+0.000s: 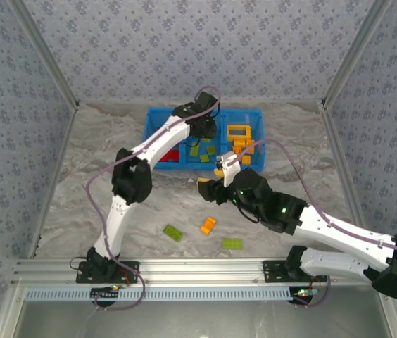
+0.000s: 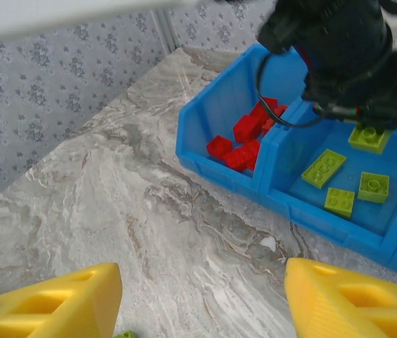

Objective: Sort the legos into containers by color

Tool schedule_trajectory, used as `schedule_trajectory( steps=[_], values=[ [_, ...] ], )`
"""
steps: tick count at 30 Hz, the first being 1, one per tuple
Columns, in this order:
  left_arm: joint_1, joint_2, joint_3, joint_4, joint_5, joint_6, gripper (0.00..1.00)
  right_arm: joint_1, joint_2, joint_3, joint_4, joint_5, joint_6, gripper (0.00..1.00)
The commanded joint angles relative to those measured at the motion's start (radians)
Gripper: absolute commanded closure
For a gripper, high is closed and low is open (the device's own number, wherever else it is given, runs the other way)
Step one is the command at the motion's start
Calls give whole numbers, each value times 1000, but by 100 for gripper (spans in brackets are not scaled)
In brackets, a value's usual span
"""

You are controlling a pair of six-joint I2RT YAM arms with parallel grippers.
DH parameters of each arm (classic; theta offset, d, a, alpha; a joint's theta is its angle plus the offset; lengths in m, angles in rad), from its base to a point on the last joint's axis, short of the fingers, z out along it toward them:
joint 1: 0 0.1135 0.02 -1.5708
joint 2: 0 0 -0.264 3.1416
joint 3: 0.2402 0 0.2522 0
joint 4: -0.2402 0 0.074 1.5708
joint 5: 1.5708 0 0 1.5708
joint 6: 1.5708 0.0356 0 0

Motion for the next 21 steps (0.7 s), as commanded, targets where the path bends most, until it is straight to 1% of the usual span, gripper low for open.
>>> schedule_trajectory(
  steps=[1,5,9,10,12,14,18,21],
  values=[
    [17,69,112,-36,-37,24,69,15,2,-28,71,52,5,35],
    [21,152,177,-59,-63,9,68,19,8,-37,70,47,18,34],
    [22,182,187,-78,-57,-7,65,20,11,-46,65,41,30,34],
    [22,181,186,-85,-48,-10,61,20,12,-48,61,40,32,34],
    [20,171,185,-103,-44,-17,50,20,12,-52,58,40,35,34],
    [18,142,185,-118,-43,-24,45,20,11,-56,52,40,38,33],
    [15,44,185,-132,-26,-36,43,20,1,-59,15,44,40,33],
    [13,-61,185,-148,-18,-59,43,22,-27,-59,-32,57,29,33]
  ],
)
